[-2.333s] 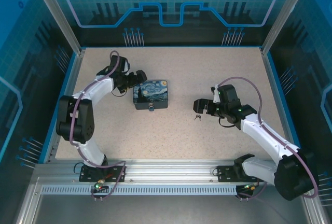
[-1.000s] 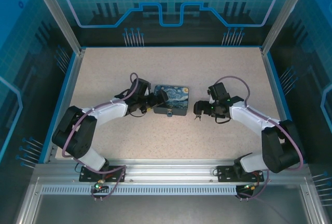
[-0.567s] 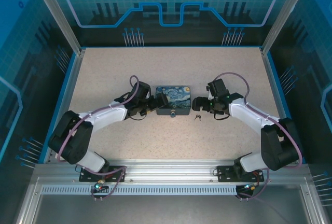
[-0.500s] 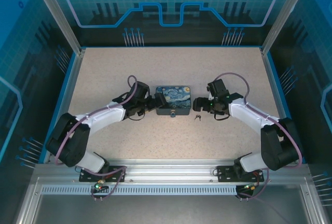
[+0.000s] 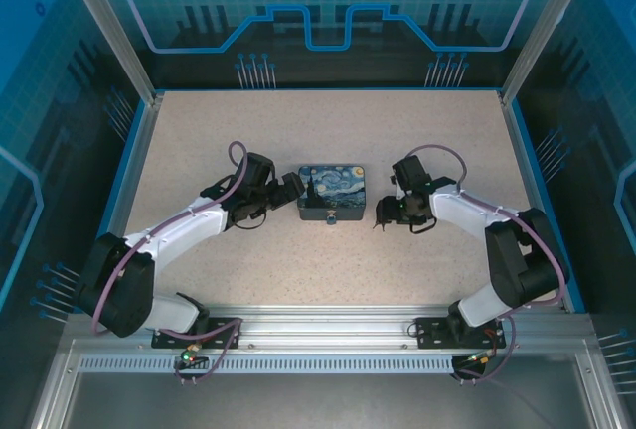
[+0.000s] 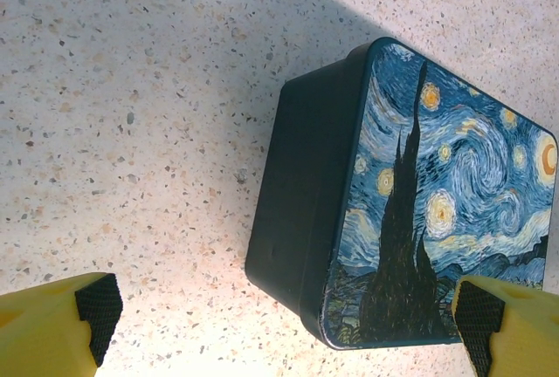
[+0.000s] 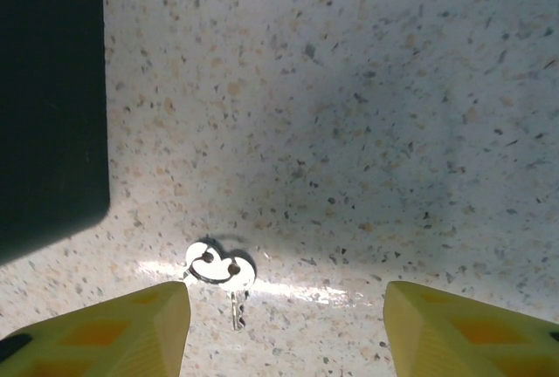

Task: Unlock the padlock with the key

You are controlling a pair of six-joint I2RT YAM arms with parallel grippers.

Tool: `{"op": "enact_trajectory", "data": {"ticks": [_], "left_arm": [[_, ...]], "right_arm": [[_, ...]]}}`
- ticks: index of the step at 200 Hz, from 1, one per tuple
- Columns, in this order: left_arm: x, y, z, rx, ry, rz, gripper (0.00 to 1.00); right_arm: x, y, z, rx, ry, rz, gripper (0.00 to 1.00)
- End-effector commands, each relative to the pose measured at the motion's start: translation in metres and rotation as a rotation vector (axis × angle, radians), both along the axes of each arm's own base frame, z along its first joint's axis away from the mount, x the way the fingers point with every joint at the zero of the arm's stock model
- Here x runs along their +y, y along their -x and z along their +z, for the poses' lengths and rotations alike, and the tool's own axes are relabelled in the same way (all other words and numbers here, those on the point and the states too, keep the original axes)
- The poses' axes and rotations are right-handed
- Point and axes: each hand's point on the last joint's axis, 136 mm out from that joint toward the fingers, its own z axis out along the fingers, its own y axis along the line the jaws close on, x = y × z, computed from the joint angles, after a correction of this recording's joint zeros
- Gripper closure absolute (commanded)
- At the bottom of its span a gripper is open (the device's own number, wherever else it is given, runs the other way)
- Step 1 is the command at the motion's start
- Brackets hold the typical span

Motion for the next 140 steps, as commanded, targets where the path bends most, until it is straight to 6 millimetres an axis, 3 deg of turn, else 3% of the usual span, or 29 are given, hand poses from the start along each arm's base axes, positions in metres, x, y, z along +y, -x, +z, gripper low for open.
{"op": "enact_trajectory", "data": {"ticks": [1, 140], "left_arm": [[-0.003, -0.003, 0.008, -0.012, 0.005, -0.017, 0.01], [-0.006, -0.004, 0.006, -0.006, 0.004, -0.036, 0.01]], "right_arm": [[0.012, 0.0, 0.008, 0.001, 0.012, 0.087, 0.39], [0.018, 0.018, -0.014, 0.093, 0.149, 0.185, 0.4]]}}
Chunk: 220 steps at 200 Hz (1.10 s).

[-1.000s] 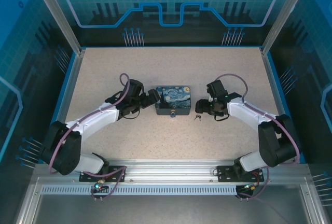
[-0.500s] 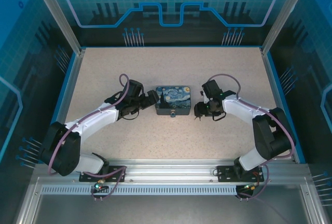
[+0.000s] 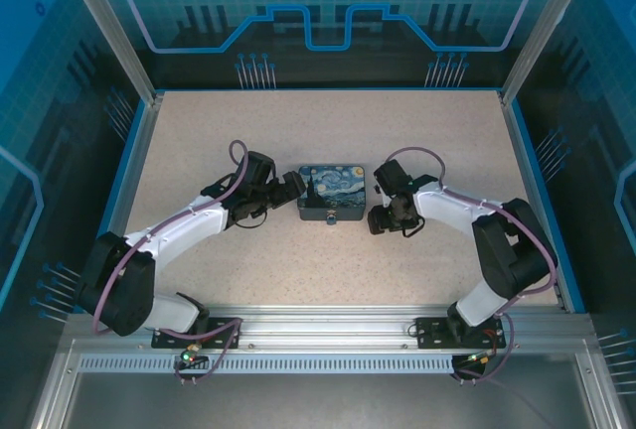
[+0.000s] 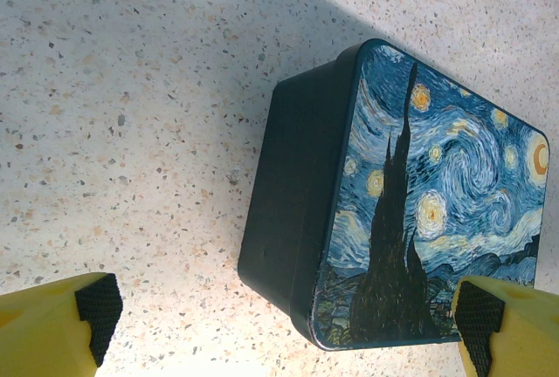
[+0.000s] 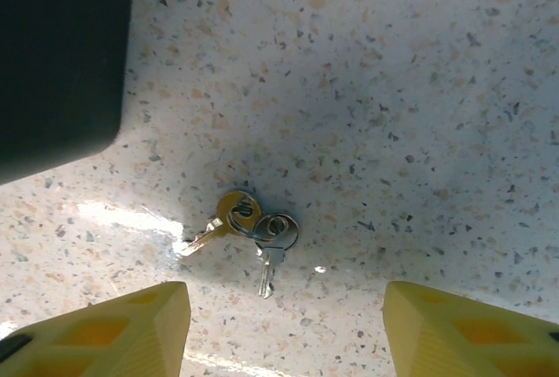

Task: Unlock the padlock with the key

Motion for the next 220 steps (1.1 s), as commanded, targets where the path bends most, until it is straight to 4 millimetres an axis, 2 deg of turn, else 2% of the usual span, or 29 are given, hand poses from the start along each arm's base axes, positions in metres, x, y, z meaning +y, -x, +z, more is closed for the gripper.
{"op": "enact_trajectory", "data": {"ticks": [1, 82, 122, 177, 220], "left_arm": [[-0.004, -0.002, 0.004, -0.005, -0.002, -0.032, 0.01], [-0.003, -0.001, 0.006, -0.012, 0.001, -0.032, 0.01], [-0.003, 0.0, 0.004, -0.012, 0.004, -0.03, 0.01], [-0.004, -0.001, 0.001, -0.009, 0.011, -0.031, 0.01], [-0.005, -0.001, -0.001, -0.004, 0.017, -0.029, 0.01]], "right_arm": [[0.002, -0.001, -0.002, 0.023, 0.022, 0.023, 0.4], [0.007, -0.014, -0.015, 0.047, 0.05, 0.033, 0.48], [0.01, -0.017, -0.017, 0.053, 0.044, 0.04, 0.56], [0.012, -0.022, -0.016, 0.033, 0.04, 0.053, 0.54], [0.018, -0.032, -0.008, -0.003, 0.022, 0.054, 0.53]]}}
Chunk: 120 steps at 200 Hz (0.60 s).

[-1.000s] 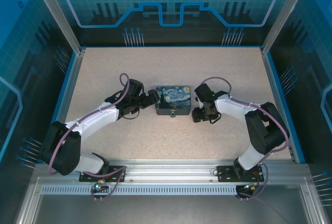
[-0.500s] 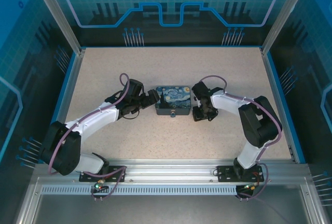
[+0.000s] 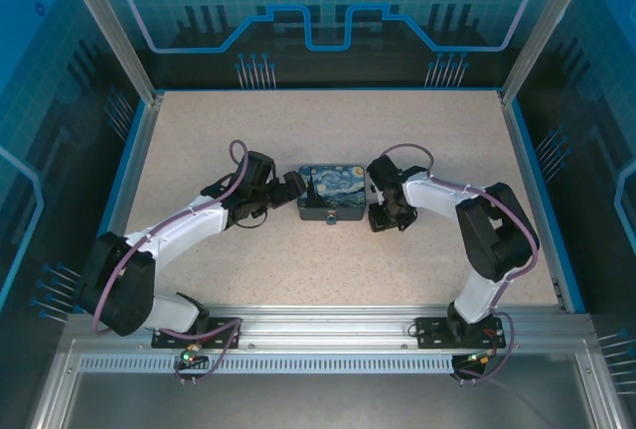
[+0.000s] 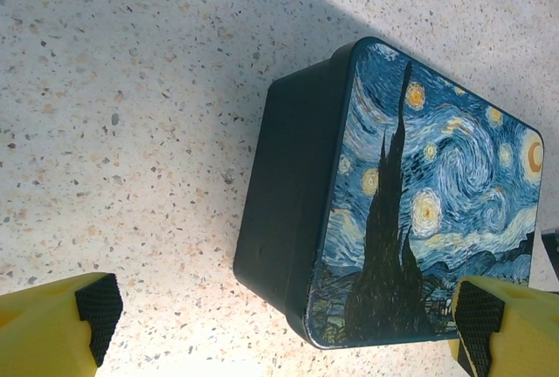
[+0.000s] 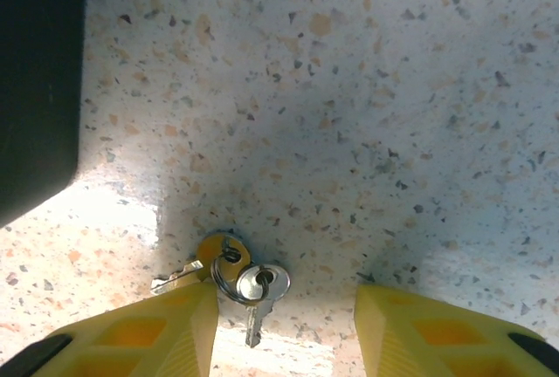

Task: Unlock the padlock with the key

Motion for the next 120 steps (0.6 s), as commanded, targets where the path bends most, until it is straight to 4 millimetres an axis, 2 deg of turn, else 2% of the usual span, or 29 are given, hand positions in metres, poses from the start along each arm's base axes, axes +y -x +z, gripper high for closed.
{"op": "enact_trajectory", "data": {"ticks": [1, 54, 78, 120], "left_arm": [[-0.004, -0.001, -0.001, -0.003, 0.009, -0.024, 0.01], [-0.004, -0.001, -0.004, 0.001, 0.013, -0.022, 0.01], [-0.004, -0.001, -0.004, 0.001, 0.013, -0.022, 0.01], [-0.004, -0.001, -0.004, 0.001, 0.013, -0.022, 0.01]], "right_arm": [[0.017, -0.022, 0.005, -0.069, -0.048, 0.025, 0.53], [0.02, -0.025, 0.003, -0.063, -0.048, 0.03, 0.54], [0.019, -0.021, -0.002, -0.045, -0.042, 0.029, 0.54], [0.018, -0.011, 0.002, -0.043, -0.055, 0.029, 0.53]]}}
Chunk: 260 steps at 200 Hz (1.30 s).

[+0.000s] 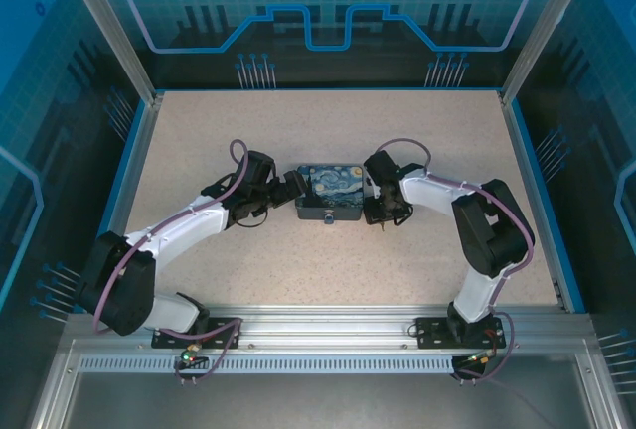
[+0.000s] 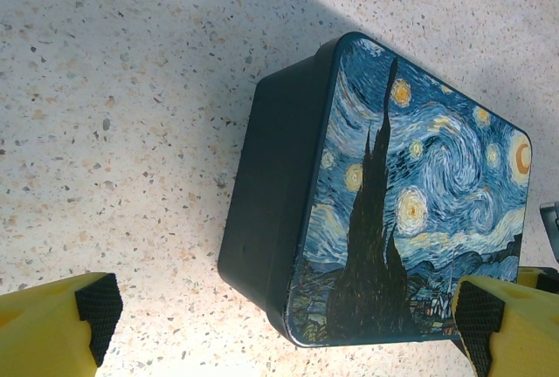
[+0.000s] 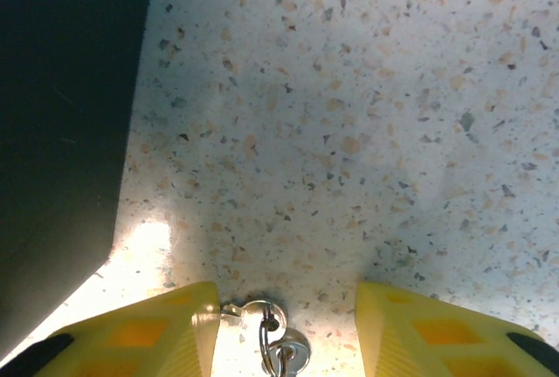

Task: Unlock the padlock with the key

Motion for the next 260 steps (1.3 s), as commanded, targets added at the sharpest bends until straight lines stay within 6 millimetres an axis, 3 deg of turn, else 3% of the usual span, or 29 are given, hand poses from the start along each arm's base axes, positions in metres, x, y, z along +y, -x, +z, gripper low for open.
{"op": "enact_trajectory", "data": {"ticks": [1, 79, 163, 260], "left_arm": [[-0.003, 0.001, -0.006, 0.012, 0.005, -0.021, 0.01], [-0.006, -0.001, -0.007, 0.015, 0.016, -0.023, 0.01], [-0.005, -0.001, -0.007, 0.016, 0.017, -0.023, 0.01], [-0.007, -0.002, -0.006, 0.013, 0.026, -0.024, 0.01]], "right_arm": [[0.006, 0.011, 0.001, 0.017, -0.02, 0.024, 0.53], [0.014, 0.027, 0.013, -0.003, -0.088, 0.038, 0.46], [0.011, 0.024, 0.001, 0.013, -0.038, 0.054, 0.46], [0.011, 0.032, -0.009, 0.044, -0.005, 0.066, 0.56]]}}
